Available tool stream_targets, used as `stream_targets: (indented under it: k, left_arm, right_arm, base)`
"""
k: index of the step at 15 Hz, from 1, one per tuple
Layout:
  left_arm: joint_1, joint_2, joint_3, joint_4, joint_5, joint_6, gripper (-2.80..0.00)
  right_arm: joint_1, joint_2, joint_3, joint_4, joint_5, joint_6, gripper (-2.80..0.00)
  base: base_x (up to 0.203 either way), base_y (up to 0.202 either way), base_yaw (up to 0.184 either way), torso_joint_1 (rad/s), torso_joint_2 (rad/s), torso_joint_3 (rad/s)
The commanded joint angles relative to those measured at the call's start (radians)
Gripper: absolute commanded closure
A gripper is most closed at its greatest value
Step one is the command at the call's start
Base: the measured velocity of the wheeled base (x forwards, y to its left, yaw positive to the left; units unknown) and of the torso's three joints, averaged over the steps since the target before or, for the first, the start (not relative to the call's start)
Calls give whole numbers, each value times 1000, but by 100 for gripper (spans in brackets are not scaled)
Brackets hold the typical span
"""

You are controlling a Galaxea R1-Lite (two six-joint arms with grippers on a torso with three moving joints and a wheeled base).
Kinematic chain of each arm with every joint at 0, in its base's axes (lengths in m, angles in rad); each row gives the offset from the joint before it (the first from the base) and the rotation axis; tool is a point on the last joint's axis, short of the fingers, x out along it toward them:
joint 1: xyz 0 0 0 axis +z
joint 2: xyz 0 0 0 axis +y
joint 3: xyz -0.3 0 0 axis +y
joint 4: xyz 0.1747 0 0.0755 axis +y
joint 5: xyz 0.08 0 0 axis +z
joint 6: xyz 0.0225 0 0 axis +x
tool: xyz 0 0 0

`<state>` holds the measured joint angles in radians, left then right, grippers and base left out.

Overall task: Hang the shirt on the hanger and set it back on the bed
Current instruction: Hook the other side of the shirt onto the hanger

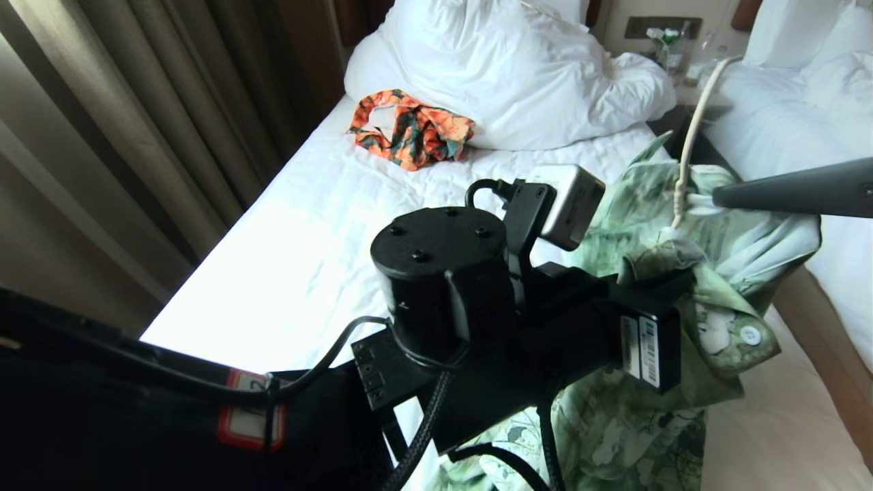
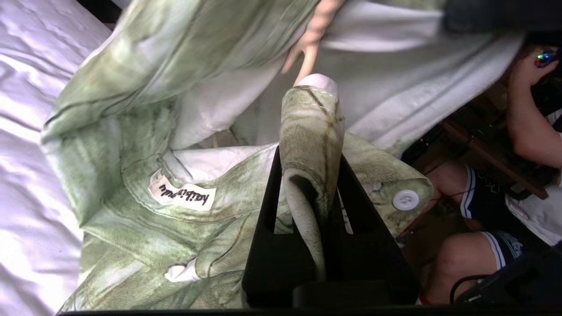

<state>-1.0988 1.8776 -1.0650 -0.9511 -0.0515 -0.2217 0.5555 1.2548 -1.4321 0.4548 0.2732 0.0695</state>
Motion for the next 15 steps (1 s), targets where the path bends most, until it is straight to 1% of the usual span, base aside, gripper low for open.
stream_targets:
  k: [1, 5, 6, 8, 11, 13, 15]
  left_arm:
    - [13, 24, -42, -5, -5, -1, 0]
    - [9, 14, -59, -5, -4, 1, 0]
    - [7, 7, -59, -6, -4, 3, 0]
    - [7, -4, -59, -6, -1, 18, 0]
    - [7, -25, -55, -6, 1, 19, 0]
    - [5, -37, -53, -6, 2, 19, 0]
    - [1, -48, -53, -5, 2, 19, 0]
  right_arm:
    - [-3, -38, 1, 28, -1, -1, 0]
    - [-17, -49, -3, 28, -2, -1, 0]
    - [-17, -49, -9, 29, -2, -1, -280]
    - [-17, -50, -30, 47, -5, 0, -280]
    - [-17, -51, -125, 168, -6, 1, -280]
    - [-18, -48, -184, 210, -11, 1, -280]
    - [-19, -36, -245, 225, -50, 1, -280]
  base:
    - [0, 0, 0, 0, 0, 0]
    - [0, 0, 0, 0, 0, 0]
    - [0, 0, 0, 0, 0, 0]
    - [0, 0, 0, 0, 0, 0]
    - [0, 0, 0, 0, 0, 0]
    - [0, 0, 0, 0, 0, 0]
    - [0, 0, 0, 0, 0, 0]
